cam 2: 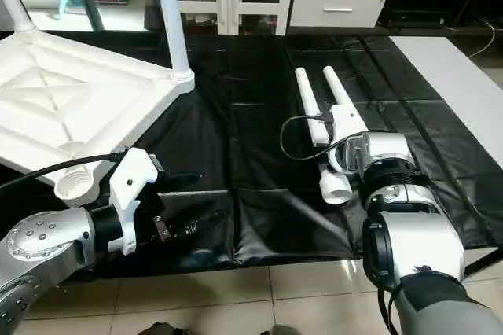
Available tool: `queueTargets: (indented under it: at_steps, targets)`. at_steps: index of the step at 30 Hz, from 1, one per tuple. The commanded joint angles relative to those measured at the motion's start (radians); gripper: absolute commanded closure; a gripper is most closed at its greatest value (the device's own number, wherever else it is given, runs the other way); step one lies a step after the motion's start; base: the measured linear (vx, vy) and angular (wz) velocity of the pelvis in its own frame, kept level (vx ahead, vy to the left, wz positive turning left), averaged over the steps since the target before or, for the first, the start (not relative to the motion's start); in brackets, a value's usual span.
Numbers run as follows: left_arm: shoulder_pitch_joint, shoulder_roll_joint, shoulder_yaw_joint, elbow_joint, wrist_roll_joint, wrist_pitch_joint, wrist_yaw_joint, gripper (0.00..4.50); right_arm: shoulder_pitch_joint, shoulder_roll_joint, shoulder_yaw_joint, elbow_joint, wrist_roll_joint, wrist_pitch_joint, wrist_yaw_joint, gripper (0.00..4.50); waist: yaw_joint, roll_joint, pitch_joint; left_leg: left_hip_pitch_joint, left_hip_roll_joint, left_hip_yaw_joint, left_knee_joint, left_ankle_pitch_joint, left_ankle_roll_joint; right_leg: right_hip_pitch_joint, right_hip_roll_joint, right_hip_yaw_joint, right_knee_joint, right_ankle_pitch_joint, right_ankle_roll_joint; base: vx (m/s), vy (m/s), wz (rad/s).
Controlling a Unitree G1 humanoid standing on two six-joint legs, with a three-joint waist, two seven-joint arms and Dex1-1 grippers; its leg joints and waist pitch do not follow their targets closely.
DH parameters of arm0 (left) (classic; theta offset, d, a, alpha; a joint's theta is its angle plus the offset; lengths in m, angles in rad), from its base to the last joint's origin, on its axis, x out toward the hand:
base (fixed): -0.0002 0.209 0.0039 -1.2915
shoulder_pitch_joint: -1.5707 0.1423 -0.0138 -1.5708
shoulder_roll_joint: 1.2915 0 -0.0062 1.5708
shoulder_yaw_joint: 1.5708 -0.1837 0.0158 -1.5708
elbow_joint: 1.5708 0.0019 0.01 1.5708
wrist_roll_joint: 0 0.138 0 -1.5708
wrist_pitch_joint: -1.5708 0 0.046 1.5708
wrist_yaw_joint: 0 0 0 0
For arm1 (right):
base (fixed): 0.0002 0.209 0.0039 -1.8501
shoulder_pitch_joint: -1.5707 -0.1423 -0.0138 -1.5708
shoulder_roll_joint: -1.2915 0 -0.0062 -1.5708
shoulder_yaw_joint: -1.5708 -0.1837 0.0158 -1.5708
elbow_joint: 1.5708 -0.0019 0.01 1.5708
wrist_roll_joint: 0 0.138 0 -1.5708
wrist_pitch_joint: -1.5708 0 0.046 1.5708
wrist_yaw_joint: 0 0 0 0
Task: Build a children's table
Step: Pick table leg
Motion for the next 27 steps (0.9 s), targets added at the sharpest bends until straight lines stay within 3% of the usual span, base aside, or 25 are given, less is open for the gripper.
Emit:
queueTargets:
  at_steps: [1, 6, 8, 9, 10, 12, 13, 14, 15, 16, 18, 20, 21, 23, 25, 26, 27]
  targets:
    - [-0.008, 0.001, -0.011, -0.01, 0.003, -0.004, -0.001, 0.0, 0.011, -0.009, -0.009, 0.021, 0.002, 0.011, 0.002, 2.64, 0.0, 0.005, -0.071, 0.027, 0.053, -0.024, -0.078, -0.175, -0.05, 0.036, -0.052, 0.039, -0.07, -0.108, -0.241, 0.0, 0.0, 0.0]
    - [-0.011, -0.006, -0.003, -0.003, 0.009, -0.013, 0.009, 0.0, 0.02, -0.011, -0.018, 0.011, 0.006, -0.018, -0.008, 2.67, 0.001, 0.004, -0.075, 0.028, 0.053, -0.023, -0.076, -0.172, -0.049, 0.038, -0.053, 0.039, -0.07, -0.107, -0.245, 0.0, 0.0, 0.0]
    - [-0.041, -0.054, 0.04, 0.026, 0.02, -0.034, 0.064, 0.0, 0.044, -0.01, -0.014, -0.073, 0.006, -0.137, 0.025, 2.67, 0.002, 0.002, -0.075, 0.027, 0.055, -0.022, -0.076, -0.174, -0.049, 0.039, -0.055, 0.039, -0.071, -0.108, -0.245, 0.0, 0.0, 0.0]
    - [-0.048, -0.064, 0.048, 0.032, 0.02, -0.036, 0.075, 0.0, 0.051, -0.009, -0.012, -0.09, 0.006, -0.161, 0.034, 2.67, 0.002, -0.004, -0.076, 0.026, 0.056, -0.02, -0.075, -0.176, -0.048, 0.04, -0.055, 0.04, -0.072, -0.106, -0.243, 0.0, 0.0, 0.0]
    - [-0.063, -0.087, 0.068, 0.045, 0.021, -0.041, 0.101, 0.0, 0.065, -0.008, -0.007, -0.129, 0.005, -0.218, 0.052, 2.67, 0.005, -0.002, -0.077, 0.027, 0.057, -0.022, -0.073, -0.166, -0.048, 0.04, -0.058, 0.041, -0.072, -0.1, -0.24, 0.0, 0.0, 0.0]
    - [-0.063, -0.087, 0.068, 0.045, 0.021, -0.041, 0.101, 0.0, 0.065, -0.008, -0.007, -0.129, 0.005, -0.218, 0.052, 2.67, 0.004, -0.004, -0.08, 0.026, 0.054, -0.023, -0.072, -0.154, -0.036, 0.042, -0.056, 0.04, -0.07, -0.097, -0.239, 0.0, 0.0, 0.0]
    - [-0.126, -0.172, 0.142, 0.094, -0.005, -0.049, 0.188, 0.0, 0.12, 0.002, -0.002, -0.281, 0.032, -0.341, 0.137, 2.67, 0.001, -0.01, -0.078, 0.02, 0.054, -0.021, -0.072, -0.161, -0.027, 0.045, -0.056, 0.041, -0.072, -0.112, -0.237, 0.0, 0.0, 0.0]
    - [-0.153, -0.21, 0.175, 0.115, -0.023, -0.052, 0.225, 0.0, 0.142, 0.006, -0.001, -0.346, 0.046, -0.371, 0.167, 2.67, 0.005, -0.016, -0.078, 0.019, 0.053, -0.018, -0.071, -0.167, -0.025, 0.047, -0.055, 0.043, -0.075, -0.113, -0.225, 0.0, 0.0, 0.0]
    - [-0.205, -0.28, 0.234, 0.148, -0.083, -0.048, 0.28, 0.0, 0.197, 0.017, 0.009, -0.501, 0.081, -0.406, 0.234, 2.67, 0.01, -0.011, -0.087, 0.026, 0.058, -0.019, -0.064, -0.139, -0.017, 0.047, -0.06, 0.046, -0.072, -0.078, -0.228, 0.0, 0.0, 0.0]
    - [-0.24, -0.329, 0.273, 0.17, -0.128, -0.045, 0.317, 0.0, 0.238, 0.025, 0.019, -0.614, 0.107, -0.427, 0.281, 2.67, 0.018, -0.013, -0.086, 0.019, 0.056, -0.02, -0.066, -0.11, 0.003, 0.054, -0.057, 0.046, -0.069, -0.032, -0.219, 0.0, 0.0, 0.0]
    - [-0.293, -0.386, 0.297, 0.204, -0.177, -0.046, 0.345, 0.0, 0.326, 0.027, 0.07, -0.819, 0.147, -0.482, 0.374, 2.67, 0.018, -0.018, -0.091, 0.018, 0.06, -0.026, -0.067, -0.086, 0.032, 0.056, -0.06, 0.041, -0.063, -0.008, -0.223, 0.0, 0.0, 0.0]
    - [-0.322, -0.41, 0.303, 0.224, -0.2, -0.049, 0.346, 0.0, 0.384, 0.015, 0.116, -0.929, 0.164, -0.524, 0.438, 2.67, 0.019, -0.019, -0.088, 0.016, 0.059, -0.025, -0.066, -0.077, 0.054, 0.053, -0.059, 0.042, -0.066, -0.015, -0.224, 0.0, 0.0, 0.0]
    - [-0.338, -0.419, 0.306, 0.236, -0.21, -0.051, 0.346, 0.0, 0.415, 0.006, 0.142, -0.987, 0.174, -0.55, 0.473, 2.67, 0.027, -0.01, -0.087, 0.023, 0.062, -0.023, -0.065, -0.099, 0.055, 0.045, -0.057, 0.042, -0.071, -0.056, -0.221, 0.0, 0.0, 0.0]
    - [-0.374, -0.434, 0.326, 0.257, -0.229, -0.042, 0.345, 0.0, 0.471, -0.015, 0.178, -1.089, 0.19, -0.576, 0.528, 2.68, 0.029, -0.012, -0.085, 0.024, 0.061, -0.023, -0.068, -0.113, 0.049, 0.045, -0.054, 0.042, -0.077, -0.083, -0.21, 0.0, 0.0, 0.0]
    - [-0.398, -0.45, 0.355, 0.266, -0.255, -0.023, 0.355, 0.0, 0.501, -0.029, 0.191, -1.141, 0.179, -0.588, 0.554, 2.68, 0.032, 0.001, -0.082, 0.029, 0.063, -0.027, -0.074, -0.159, 0.025, 0.038, -0.053, 0.041, -0.083, -0.129, -0.21, 0.0, 0.0, 0.0]
    - [-0.407, -0.456, 0.366, 0.268, -0.267, -0.016, 0.361, 0.0, 0.511, -0.035, 0.194, -1.158, 0.172, -0.589, 0.562, 2.68, 0.031, -0.004, -0.081, 0.033, 0.063, -0.026, -0.075, -0.188, 0.008, 0.038, -0.052, 0.041, -0.085, -0.157, -0.208, 0.0, 0.0, 0.0]
    - [-0.418, -0.46, 0.38, 0.272, -0.286, -0.01, 0.366, 0.0, 0.519, -0.044, 0.201, -1.168, 0.158, -0.607, 0.574, 2.68, 0.031, -0.004, -0.079, 0.033, 0.063, -0.027, -0.077, -0.2, 0.002, 0.037, -0.052, 0.041, -0.088, -0.168, -0.207, 0.0, 0.0, 0.0]
